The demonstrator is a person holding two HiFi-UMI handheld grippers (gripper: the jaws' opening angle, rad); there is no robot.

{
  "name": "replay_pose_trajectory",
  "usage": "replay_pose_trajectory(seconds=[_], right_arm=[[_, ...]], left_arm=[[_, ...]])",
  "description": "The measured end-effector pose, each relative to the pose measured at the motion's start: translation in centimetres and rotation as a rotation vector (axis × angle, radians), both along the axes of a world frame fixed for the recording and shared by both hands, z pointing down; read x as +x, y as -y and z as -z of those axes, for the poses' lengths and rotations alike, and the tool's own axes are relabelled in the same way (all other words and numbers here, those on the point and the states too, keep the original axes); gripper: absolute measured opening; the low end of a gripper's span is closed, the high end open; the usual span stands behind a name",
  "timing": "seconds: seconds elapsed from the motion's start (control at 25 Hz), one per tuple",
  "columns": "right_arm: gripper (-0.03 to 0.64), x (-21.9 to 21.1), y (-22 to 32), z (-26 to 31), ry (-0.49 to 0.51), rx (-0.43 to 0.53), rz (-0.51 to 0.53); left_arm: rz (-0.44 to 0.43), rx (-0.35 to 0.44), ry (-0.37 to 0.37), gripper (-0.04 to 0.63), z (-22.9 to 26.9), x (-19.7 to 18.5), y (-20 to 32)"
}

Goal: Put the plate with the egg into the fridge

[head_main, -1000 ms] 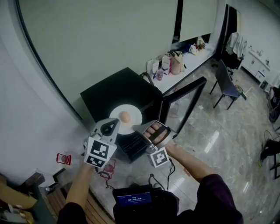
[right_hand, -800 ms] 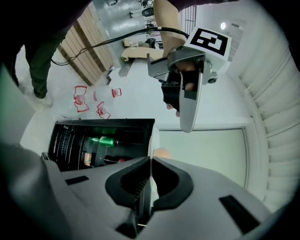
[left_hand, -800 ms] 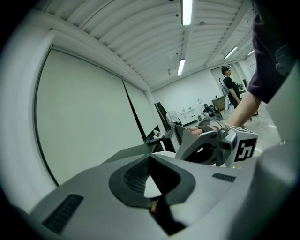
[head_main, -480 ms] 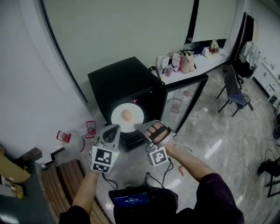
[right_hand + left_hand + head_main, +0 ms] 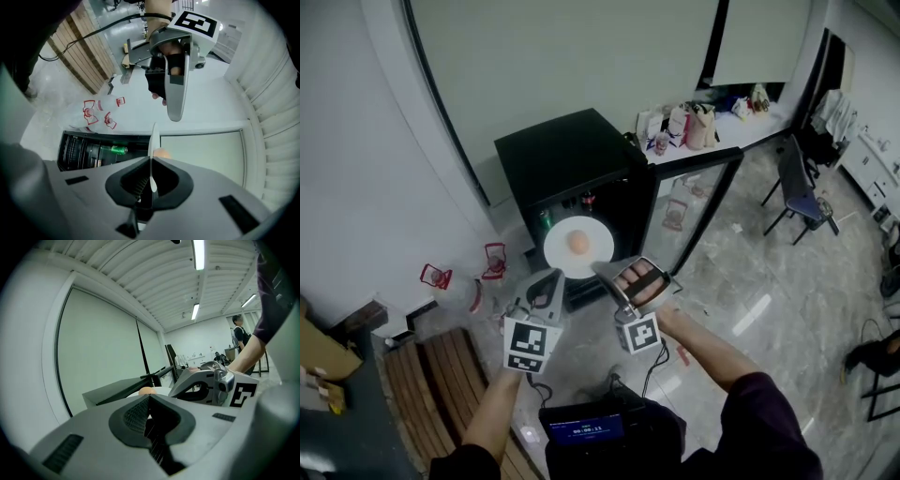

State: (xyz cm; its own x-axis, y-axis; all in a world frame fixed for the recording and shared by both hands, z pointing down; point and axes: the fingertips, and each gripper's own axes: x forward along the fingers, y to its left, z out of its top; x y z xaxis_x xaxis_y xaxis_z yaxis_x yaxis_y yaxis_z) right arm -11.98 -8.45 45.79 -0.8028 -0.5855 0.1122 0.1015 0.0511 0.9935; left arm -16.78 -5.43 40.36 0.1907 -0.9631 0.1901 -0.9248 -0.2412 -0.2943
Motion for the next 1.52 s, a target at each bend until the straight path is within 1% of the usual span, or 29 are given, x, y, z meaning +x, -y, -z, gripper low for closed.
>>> replay_pose_trajectory(seconds=[0.2,0.32,0.48,0.6,0.68,0.84,0.96,1.16,1.24,1.36,1.52], right_arm=[[0.023,0.1,1.1,-1.9,-0.021,-0.003,0.0],[0.023,0.0,3.3,-3.8,-0.014,0.004,0.019],[0.023,-0.8,6.6,-7.6,-0.012,-0.032,0.048],[0.023,-2.1,9.4,-11.1,-0.026,-0.051,0.071],[0.023,-3.0,11.3,-13.8,-0.054,-0.062,0.084],[0.023,-4.8,14.6,-20.0,-0.107,-0.082,0.085],[0.023,-6.2,16.7,-24.3,-0.112,-0.092,0.08],[0.024,-8.3,19.4,-29.4,-0.102,-0.053,0.077],[0.024,-8.9,19.9,-30.4,-0.088,-0.023,0.086],[0.024,-9.6,20.3,-31.5,-0.078,0.02,0.107],[0.023,-10.2,21.1,-33.0,-0.076,0.049,0.11]], left_arm=[[0.029,0.0,-0.011,0.009,-1.8,0.5,0.9],[0.057,-0.013,-0.019,0.009,-4.3,0.7,2.9],[0.107,-0.03,-0.041,0.009,-8.2,0.8,6.2],[0.151,-0.029,-0.044,0.009,-11.6,0.0,9.1],[0.194,-0.042,-0.072,0.009,-14.4,-0.8,11.0],[0.27,-0.089,-0.13,0.009,-21.5,-2.5,14.0],[0.274,-0.111,-0.133,0.009,-26.8,-3.3,16.1],[0.26,-0.099,-0.124,0.009,-33.0,-4.9,19.1],[0.254,-0.088,-0.117,0.009,-34.5,-5.0,20.1],[0.261,-0.067,-0.134,0.009,-35.8,-5.1,21.2],[0.248,-0.07,-0.145,0.009,-37.3,-4.7,22.2]])
